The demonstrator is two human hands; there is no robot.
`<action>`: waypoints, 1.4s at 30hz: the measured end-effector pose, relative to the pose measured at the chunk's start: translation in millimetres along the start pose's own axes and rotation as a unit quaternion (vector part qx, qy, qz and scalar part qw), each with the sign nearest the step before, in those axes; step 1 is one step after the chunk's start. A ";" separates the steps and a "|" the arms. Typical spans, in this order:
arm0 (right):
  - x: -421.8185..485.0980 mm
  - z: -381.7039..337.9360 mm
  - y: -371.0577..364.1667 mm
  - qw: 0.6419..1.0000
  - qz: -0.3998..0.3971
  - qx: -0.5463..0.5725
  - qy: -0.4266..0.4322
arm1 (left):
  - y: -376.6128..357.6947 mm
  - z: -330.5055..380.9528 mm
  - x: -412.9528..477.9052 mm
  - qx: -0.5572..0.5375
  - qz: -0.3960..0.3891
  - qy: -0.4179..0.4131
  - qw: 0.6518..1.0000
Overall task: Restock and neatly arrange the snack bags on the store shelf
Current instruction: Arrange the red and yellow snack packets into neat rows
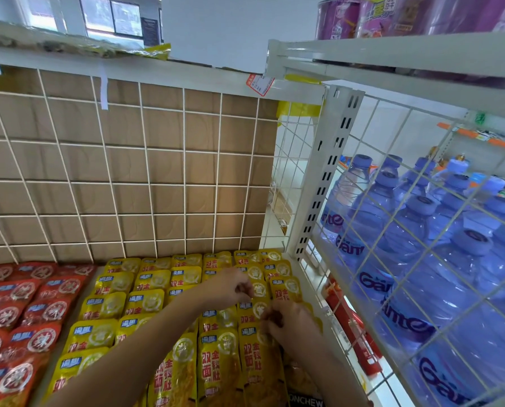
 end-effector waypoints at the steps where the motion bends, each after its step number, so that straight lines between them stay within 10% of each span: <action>1: -0.1 0.2 0.1 1.000 0.000 0.000 -0.001 | 0.0 0.0 -0.2 0.000 0.001 0.001 1.000; 31: -2.1 -7.5 5.8 0.999 0.011 -0.050 0.014 | -0.3 -0.2 -9.8 0.018 0.056 0.005 0.998; 42: -37.8 30.7 39.9 0.981 0.185 -0.019 -0.061 | -40.5 35.5 -84.3 0.138 0.100 -0.058 0.984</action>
Point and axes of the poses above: each hand's wrist, its own x-axis towards the middle knuckle, its own y-axis out of the back of the hand, z = x × y, the point moved 6 cm from there along x, towards the middle knuckle, and after that the axes turned 14 degrees about y, right-handed, at the moved point
